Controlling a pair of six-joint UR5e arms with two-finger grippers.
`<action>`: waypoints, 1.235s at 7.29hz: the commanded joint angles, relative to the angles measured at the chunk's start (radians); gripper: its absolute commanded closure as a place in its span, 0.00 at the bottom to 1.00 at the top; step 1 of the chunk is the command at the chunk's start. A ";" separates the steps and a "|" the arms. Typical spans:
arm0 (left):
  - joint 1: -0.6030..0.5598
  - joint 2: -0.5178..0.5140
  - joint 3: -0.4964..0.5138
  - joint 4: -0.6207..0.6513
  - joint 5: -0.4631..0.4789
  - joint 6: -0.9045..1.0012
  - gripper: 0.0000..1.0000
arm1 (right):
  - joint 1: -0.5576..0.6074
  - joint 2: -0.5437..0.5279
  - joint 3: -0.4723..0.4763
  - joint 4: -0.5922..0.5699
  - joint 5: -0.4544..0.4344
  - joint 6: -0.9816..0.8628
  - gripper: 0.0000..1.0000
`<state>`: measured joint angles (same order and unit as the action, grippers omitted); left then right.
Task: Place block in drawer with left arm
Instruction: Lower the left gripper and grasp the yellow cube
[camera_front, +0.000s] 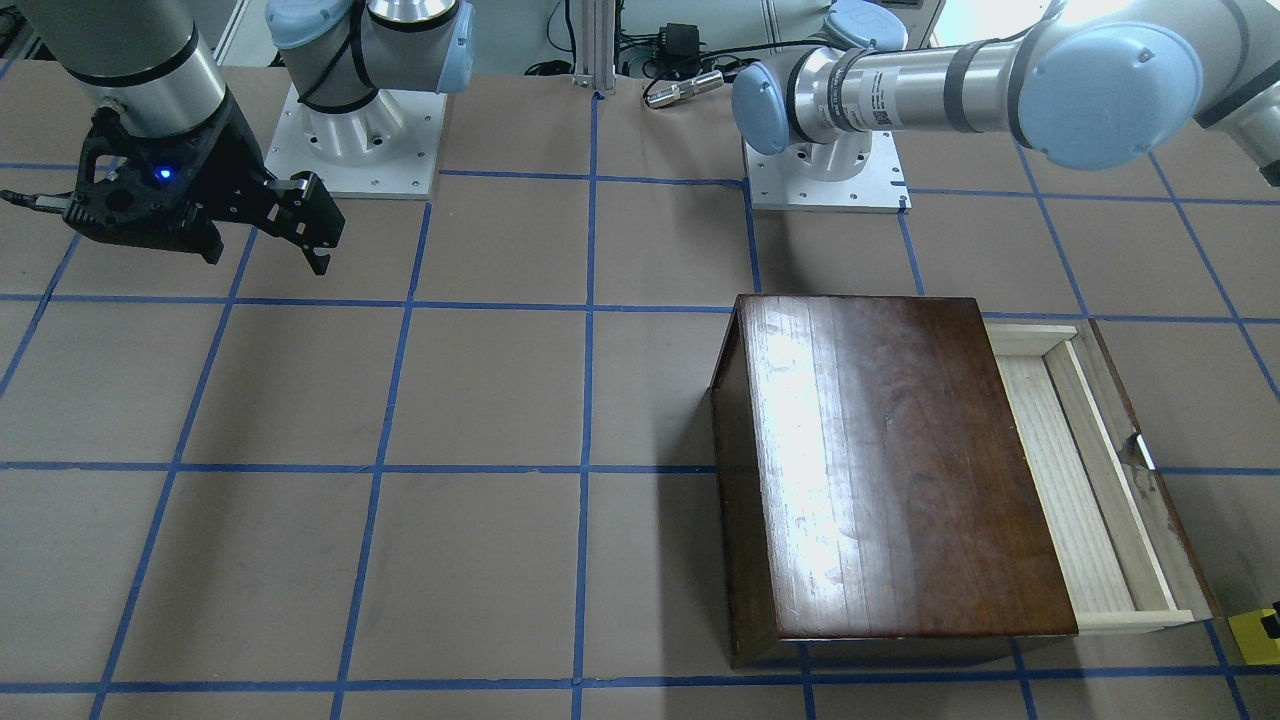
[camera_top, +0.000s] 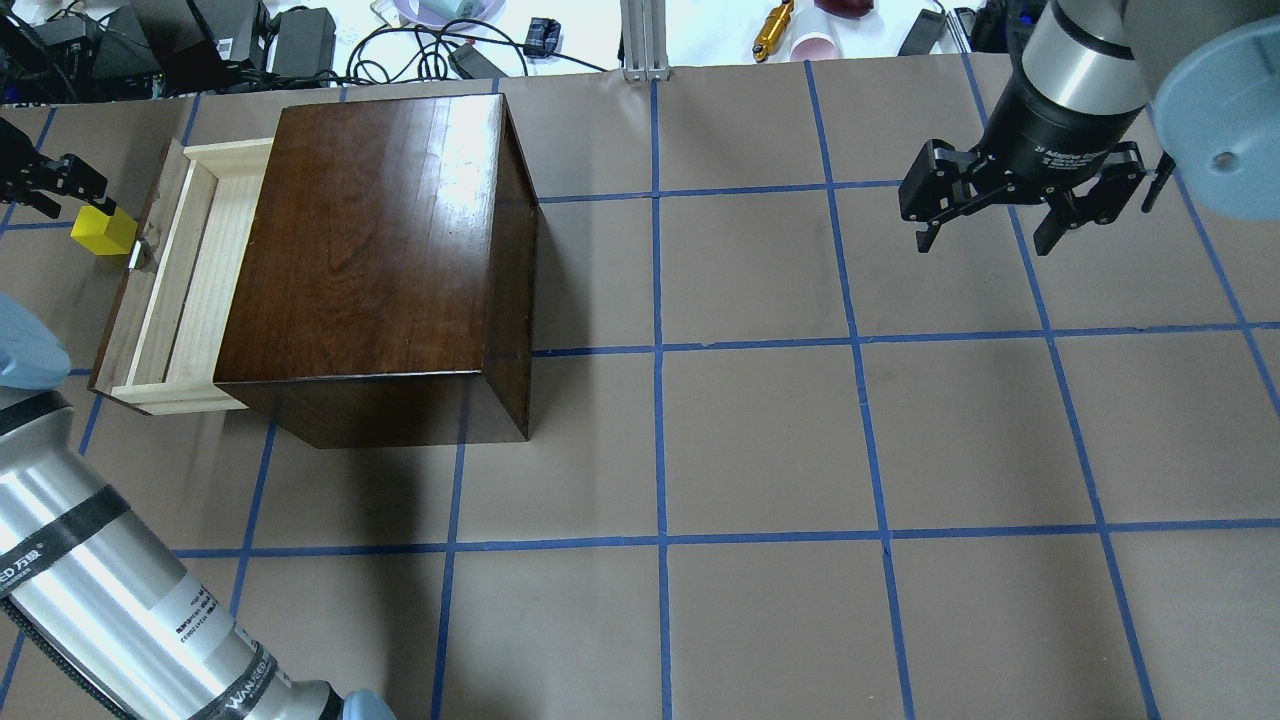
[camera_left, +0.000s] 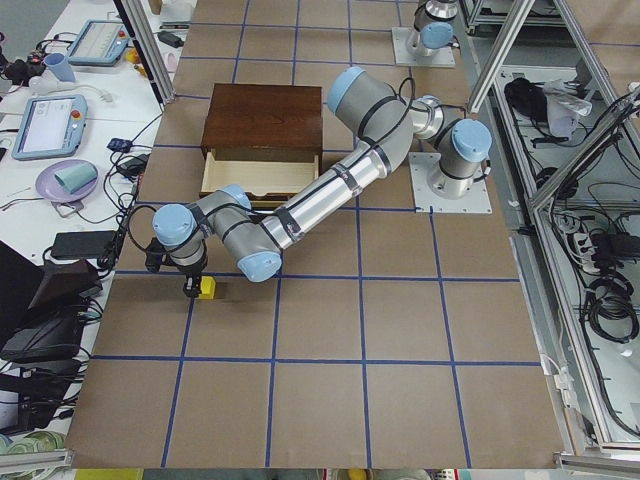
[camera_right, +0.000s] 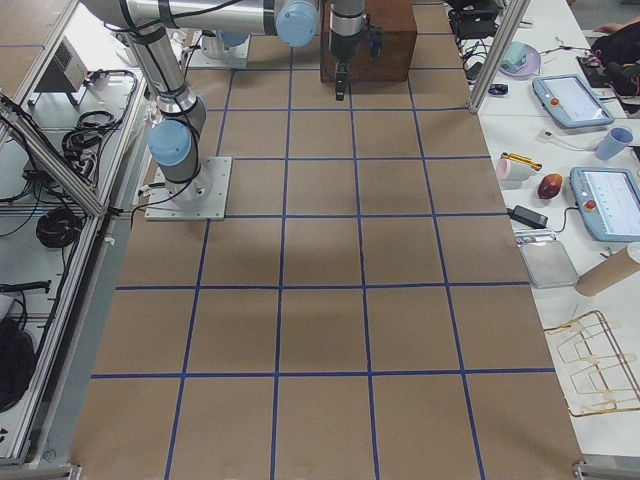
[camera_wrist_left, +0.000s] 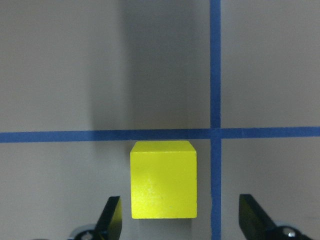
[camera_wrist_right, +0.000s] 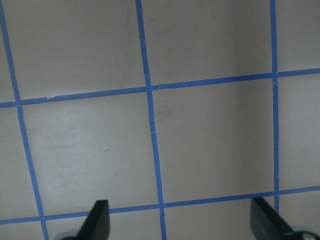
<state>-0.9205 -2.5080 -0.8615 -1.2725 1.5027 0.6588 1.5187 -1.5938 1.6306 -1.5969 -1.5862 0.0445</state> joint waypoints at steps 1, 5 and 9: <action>-0.004 -0.017 0.001 0.022 0.001 0.002 0.16 | 0.000 0.000 0.002 0.000 0.000 0.000 0.00; -0.006 -0.038 0.001 0.022 0.050 0.004 0.19 | 0.000 0.000 0.000 0.000 0.000 0.000 0.00; -0.006 -0.041 -0.001 0.022 0.050 0.008 0.52 | 0.000 0.000 0.000 0.000 -0.002 0.000 0.00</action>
<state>-0.9265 -2.5500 -0.8619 -1.2502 1.5522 0.6663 1.5187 -1.5938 1.6306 -1.5969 -1.5871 0.0445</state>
